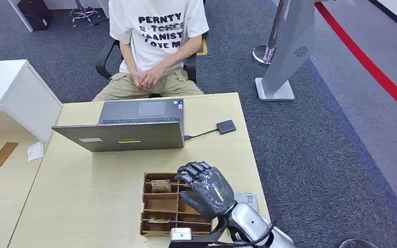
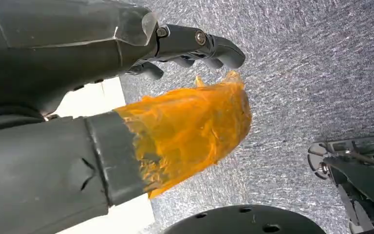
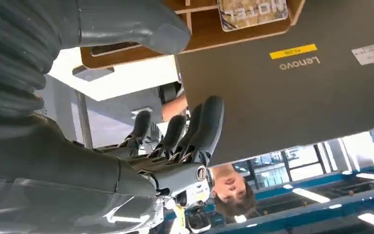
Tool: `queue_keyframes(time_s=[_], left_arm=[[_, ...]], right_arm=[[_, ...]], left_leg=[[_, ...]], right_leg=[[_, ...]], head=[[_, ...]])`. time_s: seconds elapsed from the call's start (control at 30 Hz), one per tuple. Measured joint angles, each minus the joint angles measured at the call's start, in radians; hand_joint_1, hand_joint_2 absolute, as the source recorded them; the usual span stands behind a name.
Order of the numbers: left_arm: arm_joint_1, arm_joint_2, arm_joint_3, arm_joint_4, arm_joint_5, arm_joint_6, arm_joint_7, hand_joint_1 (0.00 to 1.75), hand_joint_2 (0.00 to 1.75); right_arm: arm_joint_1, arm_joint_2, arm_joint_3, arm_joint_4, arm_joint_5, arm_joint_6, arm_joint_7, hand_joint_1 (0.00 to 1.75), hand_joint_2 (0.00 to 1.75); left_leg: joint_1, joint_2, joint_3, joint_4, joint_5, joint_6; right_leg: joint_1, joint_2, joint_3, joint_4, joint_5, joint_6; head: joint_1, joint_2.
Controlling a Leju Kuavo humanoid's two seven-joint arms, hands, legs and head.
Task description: Pass the card to the sensor for recognition and then transmit it.
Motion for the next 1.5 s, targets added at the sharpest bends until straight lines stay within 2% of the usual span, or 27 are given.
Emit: queue_keyframes(time_s=[0.03,0.07,0.1,0.17,0.23,0.33,0.4,0.47,0.7,0.9,0.93,0.97,1.0,1.03,1.07,1.1,1.13,1.17,1.5], left_arm=[[0.000,0.000,0.002,0.000,0.000,0.000,0.000,0.00,0.00],[0.000,0.000,0.002,0.000,0.000,0.000,0.000,0.00,0.00],[0.000,0.000,0.003,0.000,0.000,0.000,0.000,0.00,0.00],[0.000,0.000,0.003,0.000,0.001,0.000,0.000,0.00,0.00],[0.000,0.000,0.003,0.000,0.002,0.000,0.000,0.00,0.00],[0.000,0.000,0.005,0.000,0.003,0.000,0.000,0.00,0.00],[0.000,0.000,0.005,0.000,0.003,0.000,0.000,0.00,0.00],[0.000,0.000,0.006,0.000,0.003,0.000,0.000,0.00,0.00],[0.000,-0.002,0.015,0.000,0.003,0.001,0.000,0.00,0.00],[0.000,-0.005,0.019,0.000,0.003,0.004,0.000,0.00,0.00],[0.000,-0.005,0.019,0.000,0.003,0.004,0.000,0.00,0.00],[0.000,-0.005,0.020,0.000,0.003,0.004,0.000,0.00,0.00],[0.000,-0.005,0.020,0.000,0.003,0.004,0.000,0.00,0.00],[0.000,-0.005,0.020,0.000,0.003,0.004,0.000,0.00,0.00],[0.000,-0.005,0.020,0.000,0.004,0.004,0.000,0.00,0.00],[0.000,-0.005,0.020,0.000,0.004,0.004,0.000,0.00,0.00],[0.000,-0.005,0.020,0.000,0.005,0.005,0.000,0.00,0.00],[0.000,-0.005,0.020,0.000,0.005,0.005,0.000,0.00,0.00],[0.000,-0.006,0.021,0.000,0.009,0.007,0.000,0.00,0.00]], right_arm=[[0.000,0.000,0.000,0.004,0.000,0.000,0.000,0.61,1.75],[0.000,0.000,-0.001,0.008,0.000,0.000,0.001,0.61,1.75],[0.000,0.000,-0.002,0.010,0.000,0.000,0.003,0.66,1.75],[0.000,0.000,-0.005,0.016,0.000,0.002,0.006,0.65,1.75],[0.000,0.000,-0.007,0.022,0.000,0.003,0.006,0.73,1.75],[0.000,0.000,-0.010,0.032,0.000,0.005,0.007,0.68,1.75],[0.000,0.000,-0.015,0.038,0.000,0.005,0.008,0.70,1.75],[0.000,0.000,-0.019,0.045,0.001,0.011,0.009,0.79,1.75],[0.000,0.006,-0.036,0.080,0.014,0.016,0.020,0.77,1.75],[0.000,0.012,-0.057,0.101,0.021,0.016,0.021,0.86,1.75],[0.000,0.012,-0.060,0.104,0.021,0.016,0.021,0.91,1.75],[0.001,0.014,-0.064,0.107,0.022,0.016,0.021,1.03,1.75],[0.001,0.015,-0.068,0.110,0.023,0.016,0.021,1.03,1.75],[0.001,0.015,-0.072,0.113,0.024,0.016,0.021,1.38,1.75],[0.001,0.016,-0.074,0.114,0.025,0.016,0.021,1.48,1.75],[0.000,0.017,-0.077,0.114,0.026,0.016,0.021,1.48,1.75],[-0.001,0.018,-0.079,0.115,0.027,0.016,0.021,1.66,1.75],[-0.002,0.020,-0.081,0.116,0.027,0.018,0.021,1.75,1.75],[-0.005,0.031,-0.097,0.122,0.027,0.019,0.021,1.75,1.75]], left_leg=[[0.000,0.000,0.000,0.000,0.000,0.000],[0.000,0.000,0.000,0.000,0.000,0.000],[0.000,0.000,0.000,0.000,0.000,0.000],[0.000,0.000,0.000,0.000,0.000,0.000],[0.000,0.000,0.000,0.000,0.000,0.000],[0.000,0.000,0.000,0.000,0.000,0.000],[0.000,0.000,0.000,0.000,0.000,0.000],[0.000,0.000,0.000,0.000,0.000,0.000],[0.000,0.000,0.000,0.000,0.000,0.000],[0.000,0.000,0.000,0.000,0.000,0.000],[0.000,0.000,0.000,0.000,0.000,0.000],[0.000,0.000,0.000,0.000,0.000,0.000],[0.000,0.000,0.000,0.000,0.000,0.000],[0.000,0.000,0.000,0.000,0.000,0.000],[0.000,0.000,0.000,0.000,0.000,0.000],[0.000,0.000,0.000,0.000,0.000,0.000],[0.000,0.000,0.000,0.000,0.000,0.000],[0.000,0.000,0.000,0.000,0.000,0.000],[0.000,0.000,0.000,0.000,0.000,0.000]], right_leg=[[0.000,0.000,0.000,0.000,0.000,0.000],[0.000,0.000,0.000,0.000,0.000,0.000],[0.000,0.000,0.000,0.000,0.000,0.000],[0.000,0.000,0.000,0.000,0.000,0.000],[0.000,0.000,0.000,0.000,0.000,0.000],[0.000,0.000,0.000,0.000,0.000,0.000],[0.000,0.000,0.000,0.000,0.000,0.000],[0.000,0.000,0.000,0.000,0.000,0.000],[0.000,0.000,0.000,0.000,0.000,0.000],[0.000,0.000,0.000,0.000,0.000,0.000],[0.000,0.000,0.000,0.000,0.000,0.000],[0.000,0.000,0.000,0.000,0.000,0.000],[0.000,0.000,0.000,0.000,0.000,0.000],[0.000,0.000,0.000,0.000,0.000,0.000],[0.000,0.000,0.000,0.000,0.000,0.000],[0.000,0.000,0.000,0.000,0.000,0.000],[0.000,0.000,0.000,0.000,0.000,0.000],[0.000,0.000,0.000,0.000,0.000,0.000],[0.000,0.000,0.000,0.000,0.000,0.000]], head=[[0.000,0.000],[0.000,0.000],[0.000,0.000],[0.000,0.000],[0.000,0.000],[0.000,0.000],[0.000,0.000],[0.000,0.000],[0.000,0.000],[0.000,0.000],[0.000,0.000],[0.000,0.000],[0.000,0.000],[0.000,0.000],[0.000,0.000],[0.000,0.000],[0.000,0.000],[0.000,0.000],[0.000,0.000]])
